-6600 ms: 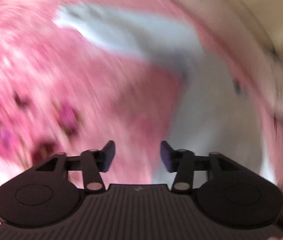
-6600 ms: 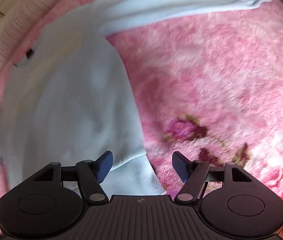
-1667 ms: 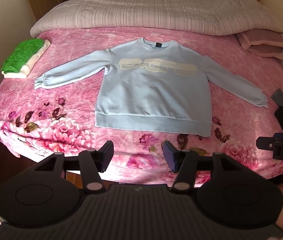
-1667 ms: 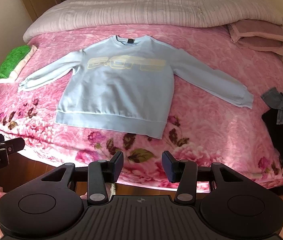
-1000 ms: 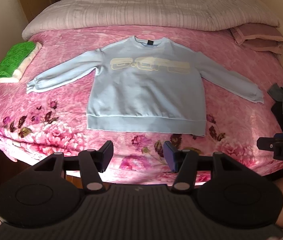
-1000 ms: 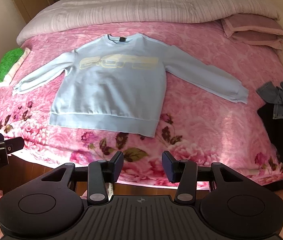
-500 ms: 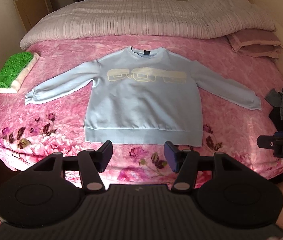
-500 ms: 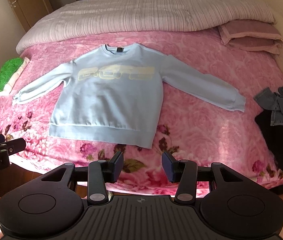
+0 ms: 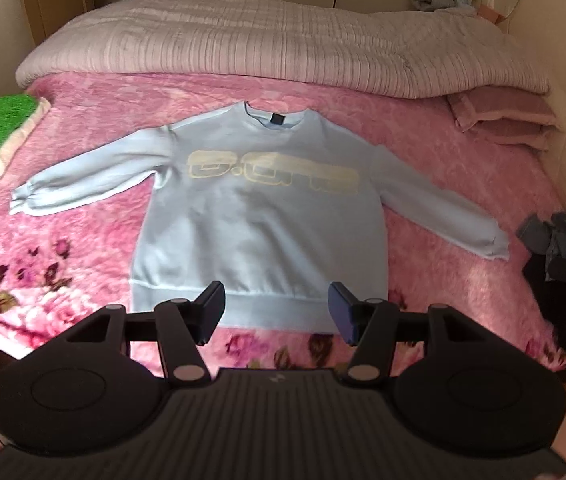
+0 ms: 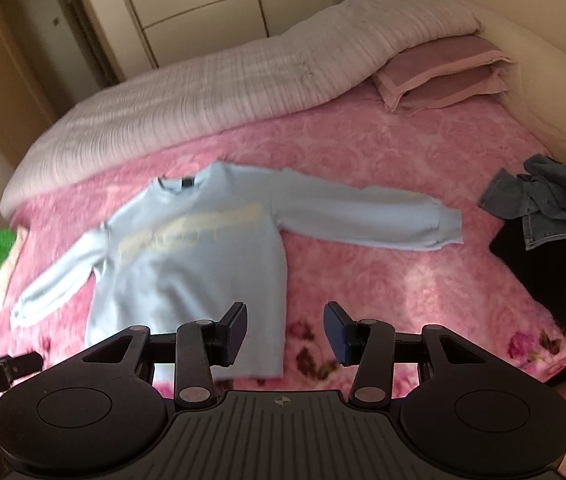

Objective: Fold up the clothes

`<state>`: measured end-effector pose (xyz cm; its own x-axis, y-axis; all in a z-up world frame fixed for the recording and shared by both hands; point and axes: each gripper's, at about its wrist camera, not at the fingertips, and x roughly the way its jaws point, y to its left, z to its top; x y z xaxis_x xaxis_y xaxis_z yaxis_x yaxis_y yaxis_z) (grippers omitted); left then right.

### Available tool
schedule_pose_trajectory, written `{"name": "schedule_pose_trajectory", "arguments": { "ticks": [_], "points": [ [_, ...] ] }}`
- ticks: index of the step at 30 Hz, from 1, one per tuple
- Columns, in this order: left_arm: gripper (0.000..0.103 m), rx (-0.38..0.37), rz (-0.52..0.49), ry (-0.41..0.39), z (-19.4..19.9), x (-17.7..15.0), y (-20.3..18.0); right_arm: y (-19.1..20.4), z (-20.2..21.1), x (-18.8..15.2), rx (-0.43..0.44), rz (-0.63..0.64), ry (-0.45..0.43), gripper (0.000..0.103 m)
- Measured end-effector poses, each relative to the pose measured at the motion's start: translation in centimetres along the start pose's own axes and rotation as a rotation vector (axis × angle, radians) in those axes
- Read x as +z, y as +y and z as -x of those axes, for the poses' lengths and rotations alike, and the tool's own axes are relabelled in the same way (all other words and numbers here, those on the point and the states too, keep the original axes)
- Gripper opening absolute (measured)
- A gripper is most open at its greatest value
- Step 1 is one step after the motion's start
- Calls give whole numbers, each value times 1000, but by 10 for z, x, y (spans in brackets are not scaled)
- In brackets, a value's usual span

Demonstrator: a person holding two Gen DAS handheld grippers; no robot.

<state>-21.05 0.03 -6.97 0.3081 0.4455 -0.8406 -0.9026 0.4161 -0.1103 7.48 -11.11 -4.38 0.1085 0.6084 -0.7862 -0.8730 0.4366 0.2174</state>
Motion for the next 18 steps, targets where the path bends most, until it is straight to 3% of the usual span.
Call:
{"name": "schedule_pose_trajectory", "arguments": {
  "ticks": [5,9,14,18],
  "points": [
    [53,-25,22,12,-30,39,27,7,-28,28,27,-59,-33,47],
    [53,-31,95,6,-47,72,77,29,-62,51,25,-102,-20,47],
    [53,6,253,11,-80,92,168,57,-118,66,-11,-167,51,47],
    [53,28,438,52,-117,86,252,77,-170,62,-40,-209,145,47]
  ]
}}
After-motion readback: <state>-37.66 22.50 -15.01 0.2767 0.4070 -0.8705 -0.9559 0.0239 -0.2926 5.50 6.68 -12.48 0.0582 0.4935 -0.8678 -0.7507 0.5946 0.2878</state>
